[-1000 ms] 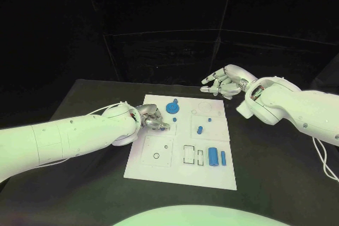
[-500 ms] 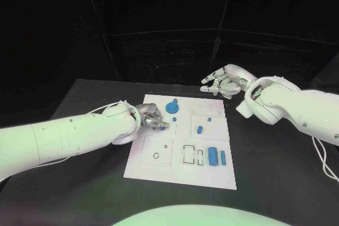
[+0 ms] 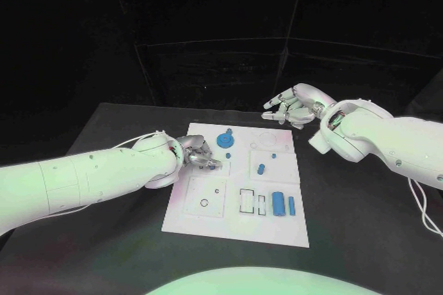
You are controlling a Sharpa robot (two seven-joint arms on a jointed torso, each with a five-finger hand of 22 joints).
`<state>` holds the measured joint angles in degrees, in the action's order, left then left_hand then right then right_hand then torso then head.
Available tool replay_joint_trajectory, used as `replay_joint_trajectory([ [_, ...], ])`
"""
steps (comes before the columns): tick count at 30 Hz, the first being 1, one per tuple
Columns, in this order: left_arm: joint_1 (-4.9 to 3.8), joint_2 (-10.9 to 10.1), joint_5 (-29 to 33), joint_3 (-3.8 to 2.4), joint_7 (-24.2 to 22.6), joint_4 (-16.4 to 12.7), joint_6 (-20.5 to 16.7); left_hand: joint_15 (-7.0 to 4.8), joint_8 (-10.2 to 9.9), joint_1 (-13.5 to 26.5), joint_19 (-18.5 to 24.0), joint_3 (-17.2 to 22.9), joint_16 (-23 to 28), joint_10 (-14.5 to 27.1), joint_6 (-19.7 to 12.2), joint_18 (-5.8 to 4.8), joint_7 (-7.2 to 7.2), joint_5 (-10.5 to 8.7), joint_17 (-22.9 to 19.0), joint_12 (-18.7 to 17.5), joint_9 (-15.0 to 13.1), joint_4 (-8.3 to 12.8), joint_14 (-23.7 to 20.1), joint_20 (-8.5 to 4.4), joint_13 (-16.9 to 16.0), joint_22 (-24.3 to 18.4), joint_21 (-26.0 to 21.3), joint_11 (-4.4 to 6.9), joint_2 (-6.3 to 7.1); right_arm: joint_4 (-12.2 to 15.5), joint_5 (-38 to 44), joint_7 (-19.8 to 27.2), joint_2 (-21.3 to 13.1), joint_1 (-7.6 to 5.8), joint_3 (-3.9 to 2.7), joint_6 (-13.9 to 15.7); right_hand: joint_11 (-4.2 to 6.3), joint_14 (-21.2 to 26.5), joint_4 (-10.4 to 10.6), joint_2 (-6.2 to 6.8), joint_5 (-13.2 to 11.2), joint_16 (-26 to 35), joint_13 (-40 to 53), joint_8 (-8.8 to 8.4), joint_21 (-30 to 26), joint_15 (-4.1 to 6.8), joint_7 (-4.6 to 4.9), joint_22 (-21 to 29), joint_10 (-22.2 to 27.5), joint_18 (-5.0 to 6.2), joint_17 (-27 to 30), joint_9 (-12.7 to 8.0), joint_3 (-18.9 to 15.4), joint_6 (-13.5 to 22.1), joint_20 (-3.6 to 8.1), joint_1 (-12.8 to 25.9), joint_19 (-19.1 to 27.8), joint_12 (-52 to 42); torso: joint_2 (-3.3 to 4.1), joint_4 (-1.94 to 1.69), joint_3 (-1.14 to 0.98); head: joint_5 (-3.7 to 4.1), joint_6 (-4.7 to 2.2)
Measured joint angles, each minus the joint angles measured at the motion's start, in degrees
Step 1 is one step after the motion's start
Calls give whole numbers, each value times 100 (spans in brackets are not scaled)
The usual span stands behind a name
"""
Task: Assemble the parts on the task board
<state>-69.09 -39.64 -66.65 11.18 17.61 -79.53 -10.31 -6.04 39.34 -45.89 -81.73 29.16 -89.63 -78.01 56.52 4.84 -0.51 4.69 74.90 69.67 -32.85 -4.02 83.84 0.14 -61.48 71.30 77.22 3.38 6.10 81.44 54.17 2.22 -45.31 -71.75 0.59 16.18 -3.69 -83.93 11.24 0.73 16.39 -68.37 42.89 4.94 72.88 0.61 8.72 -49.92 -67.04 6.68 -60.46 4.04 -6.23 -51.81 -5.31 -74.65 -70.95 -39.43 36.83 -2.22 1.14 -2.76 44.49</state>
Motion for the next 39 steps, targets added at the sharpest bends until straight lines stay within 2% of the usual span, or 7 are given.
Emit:
replay_joint_trajectory([
  [15, -45, -30, 58, -3, 1, -12, 22, -21, 17, -213, 0, -8, 0, -20, 21, 0, 21, 22, 0, 30, 43, 74, 22, 0, -34, 36, 0, 21, -271, -11, 0, -2, 8, 0, 0, -1, 0, 0, 0, -31, 0, 0, -5, 0, 0, 0, 0, 6, 0, 0, 0, 0, 0, 0, 0, 31, 0, 0, 0, 0, 1, -12, -18],
  [20, -67, -96, 97, -29, 1, -76, 22, -21, 17, 26, 0, -505, 0, -41, 21, 0, 21, 16, 0, 25, 66, -93, 22, 0, 13, 2, 0, 0, -31, -23, 0, -2, 9, 1, 1, -1, 0, 0, 0, -31, 0, 0, -5, 0, 0, 0, 0, 6, 0, 0, -1, 0, 0, 0, 0, 31, 0, 0, 0, 0, 3, -1, -35],
  [23, -105, -153, 148, -157, 3, -145, 23, -21, 17, 93, 2, -925, 0, 22, 6, 1, 7, 0, 0, -111, 93, -234, 22, -2, 165, -78, -62, -12, 35, -37, 0, -2, 10, 1, 1, -1, 0, 0, 0, -31, 0, 0, -4, 0, 0, 0, 0, 6, 0, 0, 0, 0, 0, 0, 0, 31, 0, 0, 0, -1, 4, 0, -46],
  [27, -298, -255, 250, -327, 3, -206, 142, -21, -99, 66, 159, -1324, 0, 284, -232, 0, -95, -106, 0, -395, 154, -369, 22, 32, 526, -337, -286, -94, 28, -62, 0, -2, 15, 1, 1, -2, 0, 0, 0, -31, 0, 0, -4, 0, 0, 0, 0, 6, 0, -1, -1, 0, 0, 0, 0, 31, 0, 0, -1, -1, 4, 0, -57],
  [29, -462, -310, 307, -379, 4, -192, 334, 94, -346, -155, 267, -1469, 0, 465, -599, 0, -227, -116, 0, -602, 280, -354, 16, 100, 787, -547, -459, -217, -17, -75, 0, -2, 19, 1, 1, -3, 0, 0, 0, -31, 0, 0, -4, 0, 0, 0, 0, 6, 0, -1, -1, 0, 0, 0, 0, 31, 0, 0, -1, -1, 4, 0, -63],
  [32, -696, -337, 371, -411, 10, -79, 780, 228, -610, -348, 389, -1754, 32, 619, -844, 1, -389, -122, 0, -755, 476, -426, 22, 223, 1007, -751, -654, -372, -161, -92, 0, -2, 26, 1, 1, -4, 0, 0, 0, -31, 0, 0, -4, 0, 0, 0, 0, 6, 0, -1, -1, 0, 0, 0, 0, 31, 0, 0, -1, -1, 3, -9, -74],
  [39, -1019, -52, 386, -436, 40, 693, 2005, 228, -672, -493, 419, -2008, 32, 627, -819, 0, -431, -138, 0, -755, 597, -534, 22, 252, 1062, -811, -711, -380, -307, -118, 0, -2, 55, 1, 1, -6, 0, 0, 0, -31, -1, 0, -4, 0, 0, 0, 0, 5, 0, 0, -1, 0, 0, 0, 0, 31, 0, 0, 2, -1, 1, -39, -105],
])
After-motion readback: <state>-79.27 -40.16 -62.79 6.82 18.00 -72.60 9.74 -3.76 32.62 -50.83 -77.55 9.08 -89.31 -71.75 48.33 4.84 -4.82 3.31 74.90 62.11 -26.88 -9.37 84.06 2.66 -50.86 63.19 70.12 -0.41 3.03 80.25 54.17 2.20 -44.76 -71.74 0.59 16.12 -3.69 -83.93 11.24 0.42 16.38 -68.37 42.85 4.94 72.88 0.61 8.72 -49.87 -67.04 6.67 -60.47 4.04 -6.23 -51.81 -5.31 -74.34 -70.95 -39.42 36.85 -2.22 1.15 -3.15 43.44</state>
